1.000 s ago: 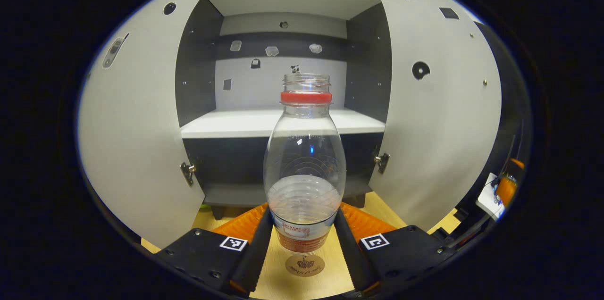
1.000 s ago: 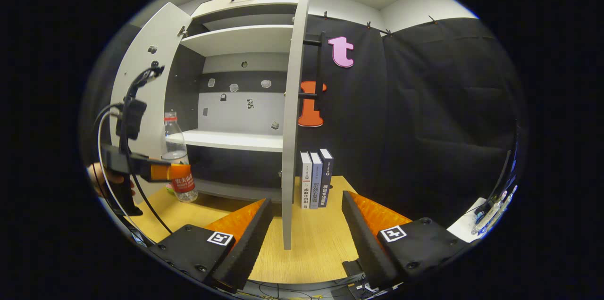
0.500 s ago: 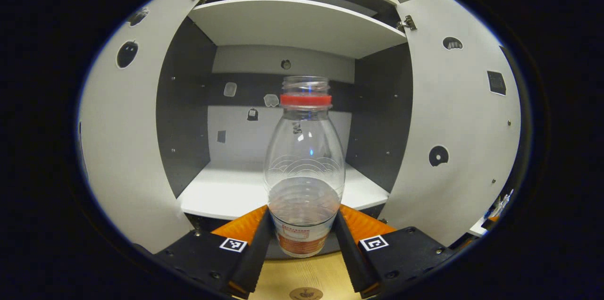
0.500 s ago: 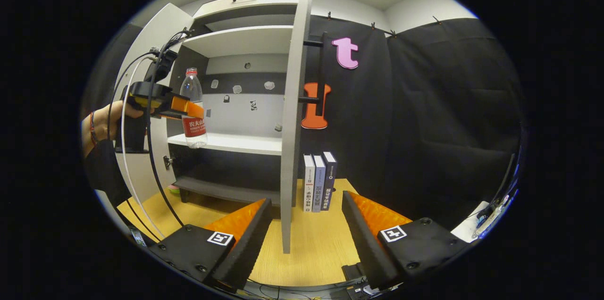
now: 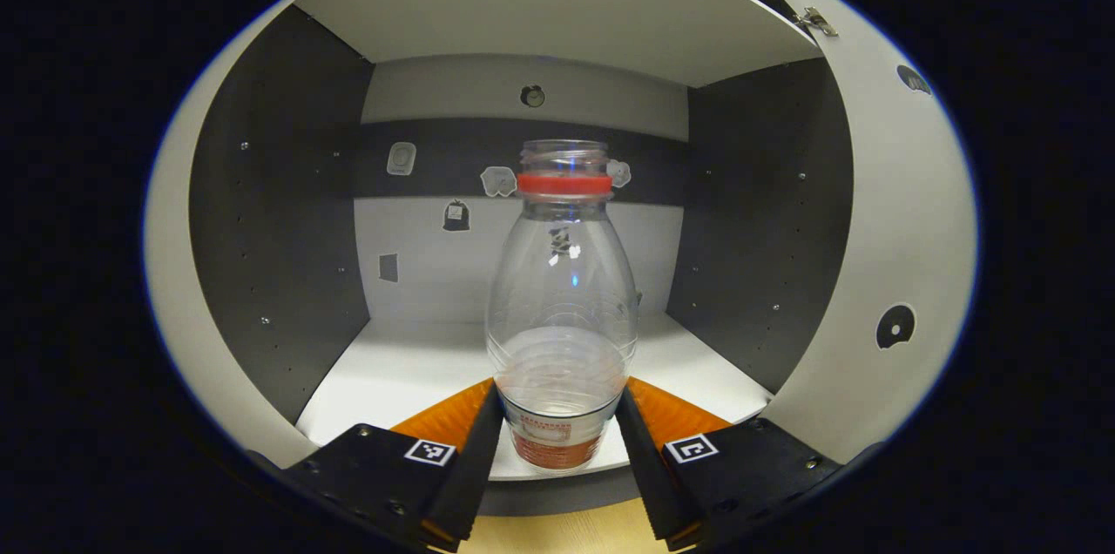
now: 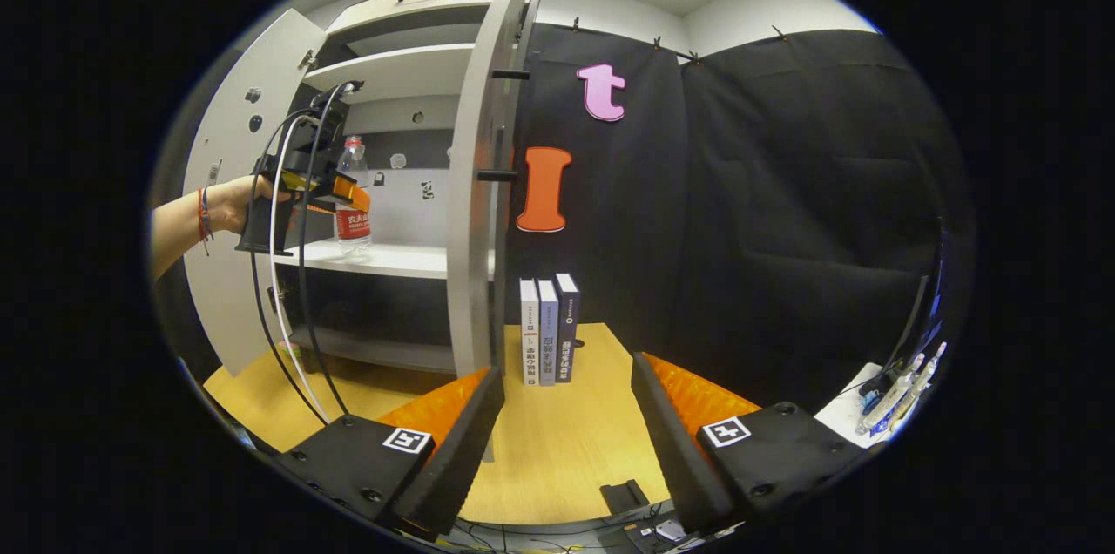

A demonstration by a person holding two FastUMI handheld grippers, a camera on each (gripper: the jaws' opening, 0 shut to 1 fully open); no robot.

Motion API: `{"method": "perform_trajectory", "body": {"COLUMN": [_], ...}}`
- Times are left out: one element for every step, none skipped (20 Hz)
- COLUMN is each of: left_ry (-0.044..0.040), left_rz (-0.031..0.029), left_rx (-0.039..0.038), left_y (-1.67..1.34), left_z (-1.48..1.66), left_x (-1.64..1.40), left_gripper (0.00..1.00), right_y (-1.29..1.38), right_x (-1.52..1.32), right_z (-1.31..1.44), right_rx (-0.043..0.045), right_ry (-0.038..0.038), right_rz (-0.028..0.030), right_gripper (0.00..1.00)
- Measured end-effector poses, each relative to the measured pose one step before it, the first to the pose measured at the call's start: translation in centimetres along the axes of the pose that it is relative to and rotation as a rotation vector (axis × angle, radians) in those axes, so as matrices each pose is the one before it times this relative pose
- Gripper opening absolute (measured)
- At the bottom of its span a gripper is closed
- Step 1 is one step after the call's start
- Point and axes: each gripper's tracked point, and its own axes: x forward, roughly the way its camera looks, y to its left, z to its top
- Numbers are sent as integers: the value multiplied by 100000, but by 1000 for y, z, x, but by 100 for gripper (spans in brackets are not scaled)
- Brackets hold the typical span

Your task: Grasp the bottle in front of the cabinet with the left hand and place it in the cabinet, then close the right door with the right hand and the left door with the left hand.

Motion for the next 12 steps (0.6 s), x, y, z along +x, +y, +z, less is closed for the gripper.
{"method": "perform_trajectory", "body": {"left_ry": [894,447,161,-22,172,-295,317,848,132,94,11,-318], "left_rz": [-165,344,68,102,433,709,273,262,330,619,567,641], "left_rx": [-340,128,238,491,823,584,42,75,-55,85,94,-102], "left_y": [-261,-160,-220,-235,-27,-34,-65,-23,-21,59,61,13], "left_z": [-275,-91,-14,50,19,70,-127,-122,-93,20,48,101], "left_x": [654,489,503,288,236,207,362,166,26,35,-80,-279], "left_gripper": [74,74,74,74,74,75,76,76,77,78,78,79], "right_y": [-406,-439,-411,-361,-612,-544,-584,-427,-401,-317,-331,-277], "right_x": [57,34,108,-10,59,-22,-8,-42,145,28,25,12], "right_z": [-119,53,107,158,96,43,39,14,86,-3,-95,6], "right_rx": [333,520,385,-71,-781,-750,-336,419,950,778,416,15], "right_ry": [516,204,-223,-548,-569,-420,-243,-8,-140,-23,104,-3], "right_rz": [-777,-757,-707,-591,-1112,-1241,-1339,-936,-816,-627,-567,-563], "right_gripper": [97,97,97,97,97,97,97,97,97,97,97,97]}}
